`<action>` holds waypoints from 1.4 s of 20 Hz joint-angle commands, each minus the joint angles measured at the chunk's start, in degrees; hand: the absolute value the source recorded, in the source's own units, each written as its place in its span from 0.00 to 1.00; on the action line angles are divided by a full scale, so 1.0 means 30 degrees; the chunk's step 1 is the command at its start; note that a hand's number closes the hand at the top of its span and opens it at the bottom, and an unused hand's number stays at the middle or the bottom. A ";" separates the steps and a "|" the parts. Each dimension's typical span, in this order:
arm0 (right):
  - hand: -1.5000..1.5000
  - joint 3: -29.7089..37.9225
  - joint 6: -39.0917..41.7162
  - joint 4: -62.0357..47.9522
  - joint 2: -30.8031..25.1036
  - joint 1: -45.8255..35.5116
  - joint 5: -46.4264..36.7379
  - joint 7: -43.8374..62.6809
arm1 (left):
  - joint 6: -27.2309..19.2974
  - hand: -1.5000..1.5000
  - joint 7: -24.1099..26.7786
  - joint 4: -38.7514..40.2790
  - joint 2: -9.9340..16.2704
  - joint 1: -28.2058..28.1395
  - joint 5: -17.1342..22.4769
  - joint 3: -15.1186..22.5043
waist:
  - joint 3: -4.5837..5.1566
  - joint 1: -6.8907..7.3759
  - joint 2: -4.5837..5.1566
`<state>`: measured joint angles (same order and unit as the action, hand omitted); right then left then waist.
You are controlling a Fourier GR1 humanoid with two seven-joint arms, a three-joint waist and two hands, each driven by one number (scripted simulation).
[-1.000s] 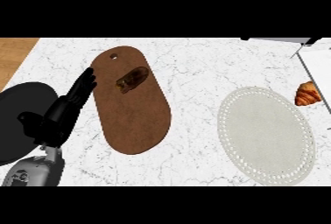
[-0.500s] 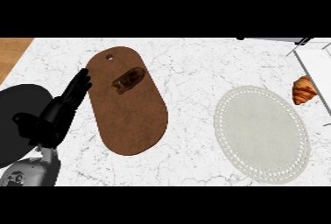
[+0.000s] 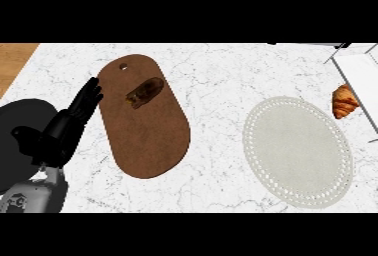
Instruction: Pick the bell pepper from the placemat and place it in the tiered shelf
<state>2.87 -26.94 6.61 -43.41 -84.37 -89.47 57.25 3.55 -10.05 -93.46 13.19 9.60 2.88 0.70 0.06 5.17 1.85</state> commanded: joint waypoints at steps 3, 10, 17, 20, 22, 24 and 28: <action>1.00 0.0921 0.0976 -0.0412 -0.0384 -0.0729 0.0922 -0.1626 | -0.0122 0.50 -0.0048 -0.0026 -0.0077 0.0265 -0.0050 -0.0130 | -0.0052 -0.0076 0.0043; 1.00 0.2317 0.4534 -0.1967 -0.0126 -0.0515 0.2497 -0.4520 | 0.0325 0.50 0.0129 -0.0197 0.0155 -0.0425 0.0398 -0.0455 | -0.0056 -0.0102 0.0020; 1.00 0.2934 0.4597 -0.1349 -0.0417 0.0860 0.3258 -0.4180 | -0.0006 0.50 0.0060 -0.0864 -0.0333 -0.1051 0.0019 0.0017 | -0.0063 -0.0161 0.0003; 1.00 0.2749 0.3804 -0.0852 -0.0157 0.1339 0.3091 -0.1903 | 0.0257 0.50 -0.0078 0.0057 0.0291 -0.0134 0.0254 -0.0804 | -0.0048 -0.0555 -0.0049; 1.00 0.2159 0.3484 -0.0569 -0.0693 0.1495 0.2447 -0.0344 | 0.0531 0.50 0.0080 -0.0982 0.0336 -0.1225 0.0489 -0.0723 | -0.0040 -0.0479 -0.0176; 1.00 0.1738 0.1750 -0.0304 -0.0545 0.2595 0.1927 0.1480 | -0.0108 0.50 -0.0317 -0.1318 -0.0001 -0.0779 -0.0109 -0.0346 | -0.0060 -0.0615 -0.0163; 0.00 0.0427 0.9973 -0.2138 -0.0563 0.3292 0.0571 0.1666 | 0.0014 0.50 0.0036 -0.0812 -0.0033 -0.0960 0.0183 -0.0633 | 0.0084 -0.0748 -0.0081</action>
<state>6.82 -11.39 3.53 -45.22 -78.12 -84.99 58.60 3.58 -10.03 -96.26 13.13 6.78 2.97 -0.67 0.40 3.53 1.32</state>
